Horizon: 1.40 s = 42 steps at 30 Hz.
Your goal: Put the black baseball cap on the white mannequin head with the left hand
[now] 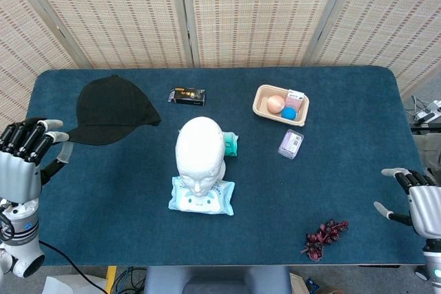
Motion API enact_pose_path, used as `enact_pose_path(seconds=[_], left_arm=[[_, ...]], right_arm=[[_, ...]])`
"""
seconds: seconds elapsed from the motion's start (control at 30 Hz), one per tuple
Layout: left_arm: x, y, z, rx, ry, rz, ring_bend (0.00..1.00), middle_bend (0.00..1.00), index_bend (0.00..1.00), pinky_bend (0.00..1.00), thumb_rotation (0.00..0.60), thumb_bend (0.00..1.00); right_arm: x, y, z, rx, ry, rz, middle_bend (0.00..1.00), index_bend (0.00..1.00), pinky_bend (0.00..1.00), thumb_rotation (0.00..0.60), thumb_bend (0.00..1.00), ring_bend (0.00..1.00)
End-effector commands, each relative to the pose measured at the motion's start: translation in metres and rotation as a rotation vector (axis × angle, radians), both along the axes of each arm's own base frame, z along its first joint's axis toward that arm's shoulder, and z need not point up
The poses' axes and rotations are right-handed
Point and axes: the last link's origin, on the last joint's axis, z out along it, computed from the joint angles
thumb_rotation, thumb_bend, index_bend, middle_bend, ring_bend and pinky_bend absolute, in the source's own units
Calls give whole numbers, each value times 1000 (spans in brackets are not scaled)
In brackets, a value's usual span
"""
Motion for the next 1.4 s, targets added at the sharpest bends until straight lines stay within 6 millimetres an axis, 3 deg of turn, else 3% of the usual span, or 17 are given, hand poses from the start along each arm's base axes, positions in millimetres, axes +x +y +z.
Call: enact_pose_path(seconds=[0.03,0.6,1.17,1.4], left_arm=[[7,-1,0,6,-13,-13,396,492,678,498,600,458],[47,4,-17,-25,-38,-89,400,497,679,498,600,458],[71,41,-30,-73,-83,-80,402,499,680,498,600,459],[83,34,-37,-85,-97,-110,403,500,681,498,600,459]], right_arm=[[0,0,1,-2,-1,-1,356,326,384,600,94,311],[-5,-1,8,-20,-16,-25,356,326,384,600,94,311],[-9,0,17,-43,-32,-44,356,326,384,600,94,311],[-11,1,23,-60,-45,-55,356,326,384,600,95,311]])
